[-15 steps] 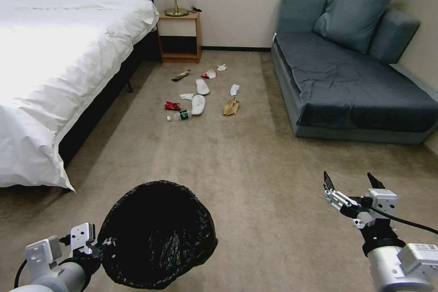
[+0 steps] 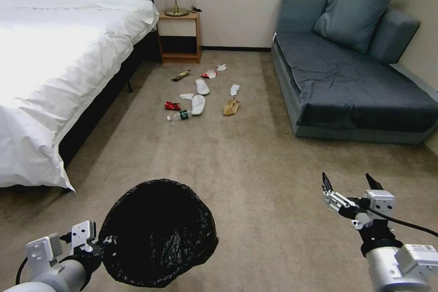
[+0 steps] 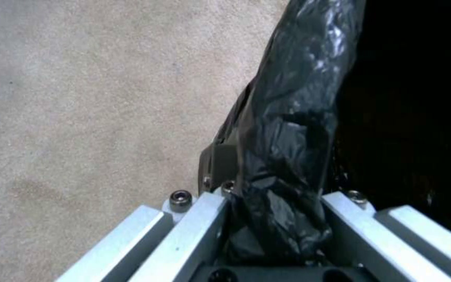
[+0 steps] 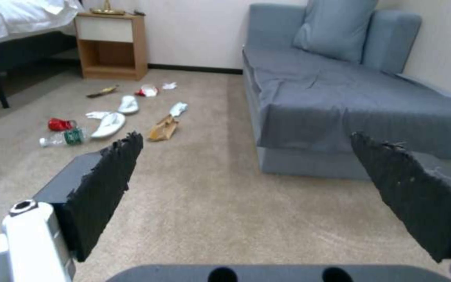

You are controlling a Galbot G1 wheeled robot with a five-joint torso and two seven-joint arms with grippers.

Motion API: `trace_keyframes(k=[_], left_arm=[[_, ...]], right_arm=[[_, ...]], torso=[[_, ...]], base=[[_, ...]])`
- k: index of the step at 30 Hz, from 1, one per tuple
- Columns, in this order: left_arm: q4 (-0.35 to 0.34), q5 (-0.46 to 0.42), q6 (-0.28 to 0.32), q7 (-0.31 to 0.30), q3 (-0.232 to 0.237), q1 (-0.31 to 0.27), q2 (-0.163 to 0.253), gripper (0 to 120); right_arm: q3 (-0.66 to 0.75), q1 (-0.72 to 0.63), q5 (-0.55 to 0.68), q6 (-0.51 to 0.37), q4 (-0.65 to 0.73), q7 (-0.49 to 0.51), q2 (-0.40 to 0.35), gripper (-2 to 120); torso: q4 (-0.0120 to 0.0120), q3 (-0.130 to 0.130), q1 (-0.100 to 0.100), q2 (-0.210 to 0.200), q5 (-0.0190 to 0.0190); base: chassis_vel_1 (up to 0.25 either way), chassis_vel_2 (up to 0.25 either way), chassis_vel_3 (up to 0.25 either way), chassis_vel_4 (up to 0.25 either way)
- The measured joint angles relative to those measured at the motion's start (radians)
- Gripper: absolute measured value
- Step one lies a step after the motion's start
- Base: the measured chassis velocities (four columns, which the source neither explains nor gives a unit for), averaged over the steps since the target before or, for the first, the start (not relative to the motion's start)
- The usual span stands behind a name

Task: Pick up the trash bin, then pick up the garbage on the floor and place it into the trash bin.

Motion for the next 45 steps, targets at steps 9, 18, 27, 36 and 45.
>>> trace_keyframes(k=[9,18,27,36,45], left_arm=[[0.0,0.001,0.0,0.001,0.0,0.002,0.0,0],[0.0,0.001,0.0,0.003,-0.001,0.002,-0.003,0],[0.0,0.001,0.0,0.005,0.001,0.002,-0.003,0],[0.0,0.001,0.0,0.006,0.001,0.001,-0.004,0],[0.0,0.001,0.0,0.006,0.003,-0.001,-0.006,0]], right_arm=[[0.001,0.0,-0.008,0.004,-0.005,-0.009,0.0,100],[-0.002,-0.004,-0.017,0.011,-0.01,-0.023,0.002,100],[-0.006,-0.007,-0.024,0.015,-0.011,-0.027,0.004,100],[-0.008,-0.006,-0.026,0.017,-0.011,-0.029,0.004,100],[-0.012,-0.004,-0.028,0.018,-0.017,-0.031,0.008,100]], torso=[[0.0,0.0,0.0,0.0,0.0],[0.0,0.0,0.0,0.0,0.0],[0.0,0.0,0.0,0.0,0.0],[0.0,0.0,0.0,0.0,0.0],[0.0,0.0,0.0,0.0,0.0]], base=[[0.0,0.0,0.0,0.0],[0.0,0.0,0.0,0.0],[0.0,0.0,0.0,0.0],[-0.074,0.081,0.07,-0.072],[-0.065,0.072,0.073,-0.067]])
